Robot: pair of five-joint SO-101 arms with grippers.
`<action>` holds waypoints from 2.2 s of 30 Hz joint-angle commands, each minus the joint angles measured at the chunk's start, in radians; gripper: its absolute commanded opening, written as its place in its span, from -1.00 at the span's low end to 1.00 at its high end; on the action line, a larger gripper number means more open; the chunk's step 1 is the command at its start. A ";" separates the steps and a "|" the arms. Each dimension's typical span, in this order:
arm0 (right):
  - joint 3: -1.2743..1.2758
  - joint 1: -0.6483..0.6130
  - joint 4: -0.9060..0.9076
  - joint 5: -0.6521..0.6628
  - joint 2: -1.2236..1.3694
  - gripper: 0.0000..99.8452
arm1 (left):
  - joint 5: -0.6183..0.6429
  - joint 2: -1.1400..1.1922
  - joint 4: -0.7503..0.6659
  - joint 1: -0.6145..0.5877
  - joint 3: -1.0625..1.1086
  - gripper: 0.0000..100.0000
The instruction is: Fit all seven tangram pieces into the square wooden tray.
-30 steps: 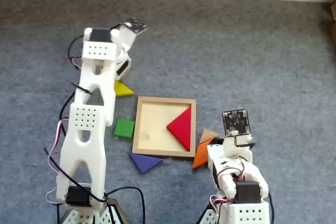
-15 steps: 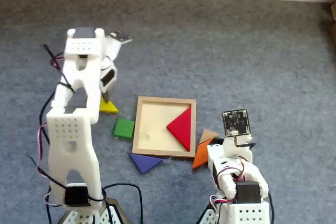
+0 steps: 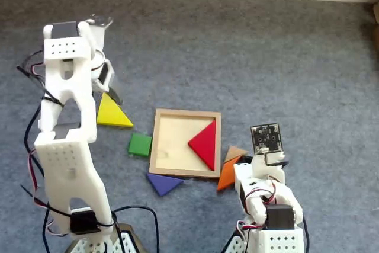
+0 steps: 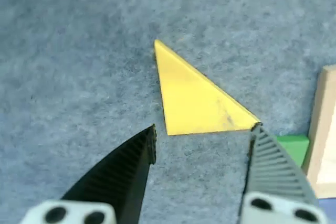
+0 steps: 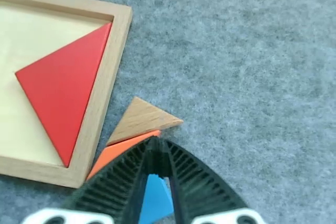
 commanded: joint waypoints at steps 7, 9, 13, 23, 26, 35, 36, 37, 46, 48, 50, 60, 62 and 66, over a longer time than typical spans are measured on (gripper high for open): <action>0.116 0.013 0.008 0.011 -0.012 -0.96 | 0.160 0.200 0.000 -0.025 -0.015 -0.40; 0.116 0.013 0.008 0.011 -0.012 -0.96 | 0.161 0.237 -0.003 -0.030 -0.042 -0.40; 0.116 0.013 0.008 0.011 -0.012 -0.96 | 0.161 0.315 0.003 -0.028 -0.104 -0.41; 0.116 0.013 0.010 0.011 -0.012 -0.96 | 0.094 0.328 0.005 0.058 -0.128 -0.79; 0.116 0.013 0.010 0.011 -0.012 -0.96 | 0.094 0.325 0.005 0.090 -0.133 -0.83; 0.116 0.013 0.010 0.011 -0.012 -0.96 | 0.083 0.291 0.006 0.154 -0.229 -0.99; 0.116 0.013 0.010 0.011 -0.012 -0.96 | 0.061 0.265 0.006 0.165 -0.223 -0.99; 0.116 0.013 0.010 0.011 -0.012 -0.96 | 0.035 0.232 0.006 0.179 -0.209 -0.99; 0.116 0.013 0.010 0.011 -0.012 -0.96 | -0.230 -0.176 0.003 0.390 0.076 -0.99; 0.116 0.013 0.010 0.011 -0.012 -0.96 | -0.307 -0.248 -0.002 0.446 0.143 -0.99; 0.116 0.013 0.010 0.011 -0.012 -0.96 | -0.374 -0.289 -0.003 0.492 0.194 -0.99; 0.116 0.013 0.010 0.011 -0.012 -0.96 | -0.597 -0.300 -0.252 0.564 0.358 -0.99; 0.116 0.013 0.010 0.011 -0.012 -0.96 | -0.635 -0.300 -0.311 0.564 0.401 -0.99; 0.116 0.013 0.010 0.011 -0.012 -0.96 | -0.698 -0.300 -0.422 0.578 0.507 -0.99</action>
